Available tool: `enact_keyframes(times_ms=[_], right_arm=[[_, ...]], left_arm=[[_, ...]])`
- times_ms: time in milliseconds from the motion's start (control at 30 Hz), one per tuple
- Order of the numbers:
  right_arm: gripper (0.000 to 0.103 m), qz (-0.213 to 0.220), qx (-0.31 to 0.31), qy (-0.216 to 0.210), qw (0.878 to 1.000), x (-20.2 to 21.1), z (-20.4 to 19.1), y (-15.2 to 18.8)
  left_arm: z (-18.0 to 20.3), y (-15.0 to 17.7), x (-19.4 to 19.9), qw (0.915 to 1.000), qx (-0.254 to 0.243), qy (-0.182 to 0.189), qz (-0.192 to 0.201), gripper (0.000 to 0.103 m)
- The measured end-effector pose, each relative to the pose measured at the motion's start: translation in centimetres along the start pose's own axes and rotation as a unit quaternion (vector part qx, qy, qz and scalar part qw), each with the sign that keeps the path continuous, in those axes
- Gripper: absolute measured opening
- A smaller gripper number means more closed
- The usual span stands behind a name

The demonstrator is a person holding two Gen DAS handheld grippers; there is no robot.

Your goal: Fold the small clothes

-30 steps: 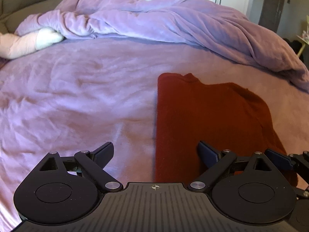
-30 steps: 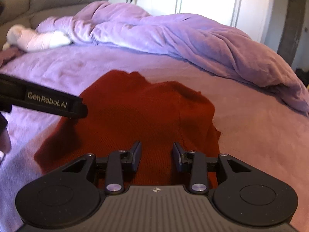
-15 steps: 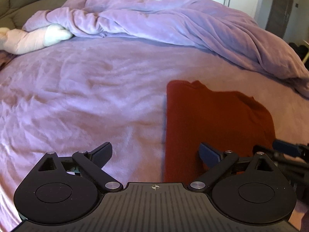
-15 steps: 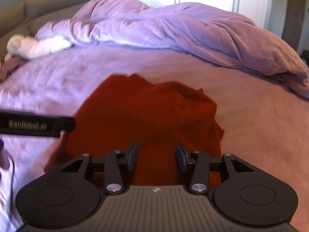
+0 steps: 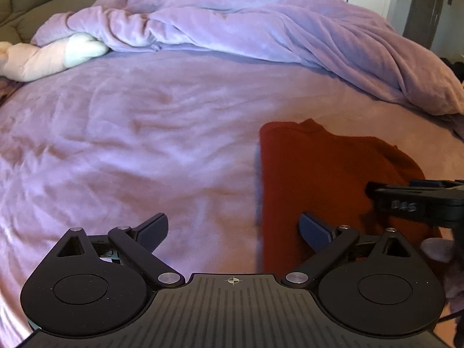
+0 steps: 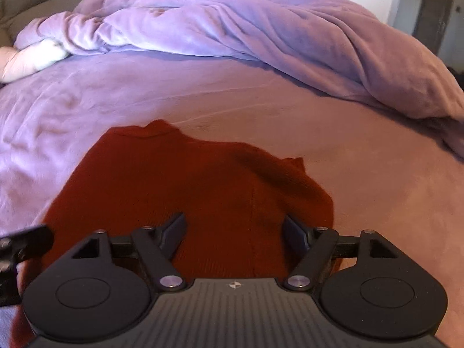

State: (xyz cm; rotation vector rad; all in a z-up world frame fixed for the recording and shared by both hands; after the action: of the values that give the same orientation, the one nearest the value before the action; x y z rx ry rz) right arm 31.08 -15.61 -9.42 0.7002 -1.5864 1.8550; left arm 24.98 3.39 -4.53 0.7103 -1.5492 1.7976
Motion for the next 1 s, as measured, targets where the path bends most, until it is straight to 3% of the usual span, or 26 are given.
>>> enact_keyframes(times_ms=[67,200,300,400,533,600,733,833,1000], right_arm=[[0.069,0.007,-0.011,-0.005,1.000,1.8,0.2,0.5],[0.069,0.050,0.001,-0.030,0.998,7.4,0.5,5.2],[0.068,0.057,0.008,-0.046,0.997,9.5,0.0,8.7],[0.068,0.051,0.046,-0.005,0.998,9.7,-1.4,10.0],[0.069,0.029,0.031,-0.019,0.999,11.6,-1.5,10.1],[0.076,0.018,0.024,-0.026,0.999,12.6,-1.0,11.2],[0.084,-0.030,0.024,-0.016,0.999,14.6,-0.6,15.8],[0.096,-0.074,0.016,-0.008,0.997,16.2,-0.3,19.1],[0.099,-0.110,-0.010,-0.022,0.994,18.9,0.3,20.6]], left_arm=[[-0.8,1.4,1.3,0.9999,0.009,0.005,-0.009,0.100],[-1.7,4.7,3.3,0.9988,0.038,0.021,-0.022,0.100],[-1.1,6.0,2.5,0.9987,0.019,-0.025,-0.041,0.101],[-0.7,6.1,3.4,0.9984,0.020,-0.034,-0.039,0.100],[-1.0,7.1,5.5,0.9985,0.025,-0.015,-0.047,0.101],[-1.1,8.4,6.3,0.9978,0.029,-0.017,-0.058,0.101],[-1.2,11.6,7.4,0.9946,0.021,-0.030,-0.098,0.102],[-0.9,13.0,8.5,0.9924,0.014,-0.021,-0.121,0.102],[1.1,12.7,11.3,0.9936,-0.023,-0.006,-0.111,0.103]])
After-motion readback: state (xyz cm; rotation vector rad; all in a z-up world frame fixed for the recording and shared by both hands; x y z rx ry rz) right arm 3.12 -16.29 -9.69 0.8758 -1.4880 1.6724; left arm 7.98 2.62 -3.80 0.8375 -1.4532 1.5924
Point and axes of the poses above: each gripper's, at about its wrist camera, not at the fingertips, and x roughly against the way its jaws point, z to its right, y to its underside, the point moved 1 cm from there along -x, roughly the way its jaws point, and after that the axes turned 9 degrees about y, right-handed, at the moved point
